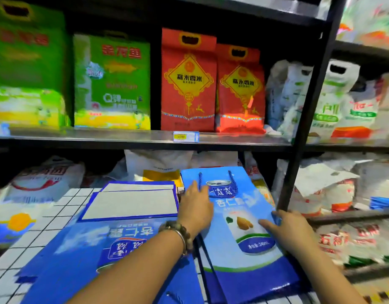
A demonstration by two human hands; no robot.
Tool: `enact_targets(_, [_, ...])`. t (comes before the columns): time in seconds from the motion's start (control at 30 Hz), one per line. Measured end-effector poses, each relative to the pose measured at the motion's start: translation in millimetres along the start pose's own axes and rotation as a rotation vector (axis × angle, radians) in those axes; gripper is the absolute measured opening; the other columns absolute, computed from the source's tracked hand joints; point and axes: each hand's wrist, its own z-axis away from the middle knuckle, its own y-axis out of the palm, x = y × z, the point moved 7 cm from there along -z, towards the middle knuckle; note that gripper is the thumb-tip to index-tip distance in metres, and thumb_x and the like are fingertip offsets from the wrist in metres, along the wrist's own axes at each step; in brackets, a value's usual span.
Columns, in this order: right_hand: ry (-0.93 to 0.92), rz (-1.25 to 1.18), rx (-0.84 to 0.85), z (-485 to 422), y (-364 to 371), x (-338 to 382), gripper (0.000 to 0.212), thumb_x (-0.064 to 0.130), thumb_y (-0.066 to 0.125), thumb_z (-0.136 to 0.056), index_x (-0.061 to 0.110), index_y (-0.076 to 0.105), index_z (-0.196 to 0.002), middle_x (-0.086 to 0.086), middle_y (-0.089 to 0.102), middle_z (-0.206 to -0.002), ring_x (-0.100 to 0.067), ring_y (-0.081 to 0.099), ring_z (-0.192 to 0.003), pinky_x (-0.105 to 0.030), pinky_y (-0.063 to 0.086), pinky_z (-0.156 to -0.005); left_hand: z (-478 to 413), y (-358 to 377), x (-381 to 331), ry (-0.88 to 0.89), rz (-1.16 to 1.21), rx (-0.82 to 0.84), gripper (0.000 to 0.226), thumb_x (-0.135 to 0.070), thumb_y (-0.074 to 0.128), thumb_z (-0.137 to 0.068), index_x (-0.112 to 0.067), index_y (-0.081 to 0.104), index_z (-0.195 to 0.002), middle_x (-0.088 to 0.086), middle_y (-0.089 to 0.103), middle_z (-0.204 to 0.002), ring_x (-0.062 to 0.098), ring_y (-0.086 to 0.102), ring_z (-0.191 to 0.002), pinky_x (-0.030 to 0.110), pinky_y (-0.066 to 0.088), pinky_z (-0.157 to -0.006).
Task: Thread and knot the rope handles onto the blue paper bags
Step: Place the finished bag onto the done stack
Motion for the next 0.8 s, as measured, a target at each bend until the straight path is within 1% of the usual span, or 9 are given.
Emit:
enact_targets(0.03, [-0.010, 0.079, -0.032, 0, -1, 2, 0.053, 0.065, 0.048, -0.080, 0.022, 0.060, -0.110, -0.007, 0.053, -0.109, -0.027, 0.053, -0.104, -0.034, 0.044, -0.082, 6, 11, -9, 0.070, -0.084, 0.082, 0.050, -0.036, 0.039, -0.094, -0.015, 0.032, -0.139, 0.017, 0.024, -0.148, 0.033, 0.024, -0.135, 0.041, 0.022, -0.110])
enact_targets(0.1, [-0.098, 0.177, -0.095, 1, -2, 13, 0.049, 0.062, 0.045, -0.083, 0.024, 0.059, -0.111, -0.004, 0.049, -0.119, -0.024, 0.049, -0.111, -0.033, 0.041, -0.086, 19, 37, -15, 0.123, -0.172, 0.285, 0.060, -0.050, 0.028, -0.094, -0.021, 0.019, -0.146, 0.015, 0.005, -0.155, 0.032, 0.006, -0.142, 0.046, 0.007, -0.115])
enact_targets(0.17, [-0.258, 0.141, -0.067, 2, 7, 32, 0.054, 0.061, 0.042, -0.086, 0.027, 0.049, -0.127, -0.006, 0.036, -0.142, -0.024, 0.037, -0.128, -0.034, 0.034, -0.099, 25, 53, -10, 0.132, -0.200, 0.413, 0.063, -0.055, 0.020, -0.094, -0.027, 0.003, -0.148, 0.009, -0.014, -0.155, 0.029, -0.012, -0.143, 0.046, -0.005, -0.115])
enact_targets(0.23, [-0.371, 0.101, 0.079, 5, 26, 46, 0.064, 0.063, 0.030, -0.088, 0.028, 0.031, -0.141, -0.003, 0.016, -0.154, -0.021, 0.018, -0.140, -0.037, 0.022, -0.111, 22, 58, -4, 0.123, -0.206, 0.473, 0.064, -0.057, 0.017, -0.094, -0.029, -0.002, -0.148, 0.007, -0.020, -0.154, 0.027, -0.017, -0.142, 0.045, -0.007, -0.115])
enact_targets(0.3, [-0.359, 0.108, 0.296, 6, 44, 48, 0.064, 0.059, 0.025, -0.092, 0.028, 0.013, -0.147, -0.002, 0.000, -0.156, -0.019, 0.002, -0.143, -0.041, 0.009, -0.114, 17, 61, -3, 0.132, -0.234, 0.527, 0.064, -0.059, 0.015, -0.093, -0.030, -0.004, -0.147, 0.006, -0.022, -0.153, 0.026, -0.018, -0.141, 0.045, -0.007, -0.115])
enact_targets(0.37, [-0.327, 0.125, 0.415, 7, 52, 46, 0.068, 0.061, 0.024, -0.091, 0.028, 0.004, -0.147, -0.002, -0.009, -0.156, -0.020, -0.006, -0.143, -0.044, 0.002, -0.114, 15, 65, -2, 0.120, -0.243, 0.580, 0.064, -0.060, 0.015, -0.093, -0.031, -0.005, -0.147, 0.005, -0.023, -0.153, 0.026, -0.018, -0.141, 0.045, -0.007, -0.115])
enact_targets(0.57, [-0.303, 0.226, 0.522, 6, 62, 46, 0.075, 0.065, 0.020, -0.088, 0.024, -0.004, -0.147, -0.005, -0.015, -0.155, -0.020, -0.012, -0.143, -0.049, -0.001, -0.113, 14, 74, 3, 0.086, -0.307, 0.656, 0.064, -0.061, 0.012, -0.092, -0.032, -0.007, -0.146, 0.005, -0.024, -0.153, 0.026, -0.017, -0.142, 0.045, -0.007, -0.115])
enact_targets(0.73, [-0.260, 0.246, 0.570, 4, 63, 48, 0.078, 0.067, 0.019, -0.087, 0.022, -0.004, -0.147, -0.007, -0.015, -0.155, -0.021, -0.011, -0.143, -0.052, -0.002, -0.113, 16, 60, -9, 0.167, -0.635, 0.563, 0.065, -0.061, 0.006, -0.091, -0.030, -0.004, -0.147, 0.008, -0.013, -0.155, 0.027, -0.010, -0.143, 0.050, -0.013, -0.113])
enact_targets(0.8, [-0.268, 0.306, 0.536, 2, 57, 50, 0.081, 0.069, 0.017, -0.085, 0.020, -0.001, -0.147, -0.010, -0.008, -0.156, -0.023, -0.007, -0.143, -0.054, -0.001, -0.111, 20, 43, -25, 0.226, -0.707, 0.548, 0.070, -0.066, 0.008, -0.088, -0.029, 0.001, -0.147, 0.009, -0.006, -0.156, 0.028, -0.006, -0.143, 0.051, -0.012, -0.112])
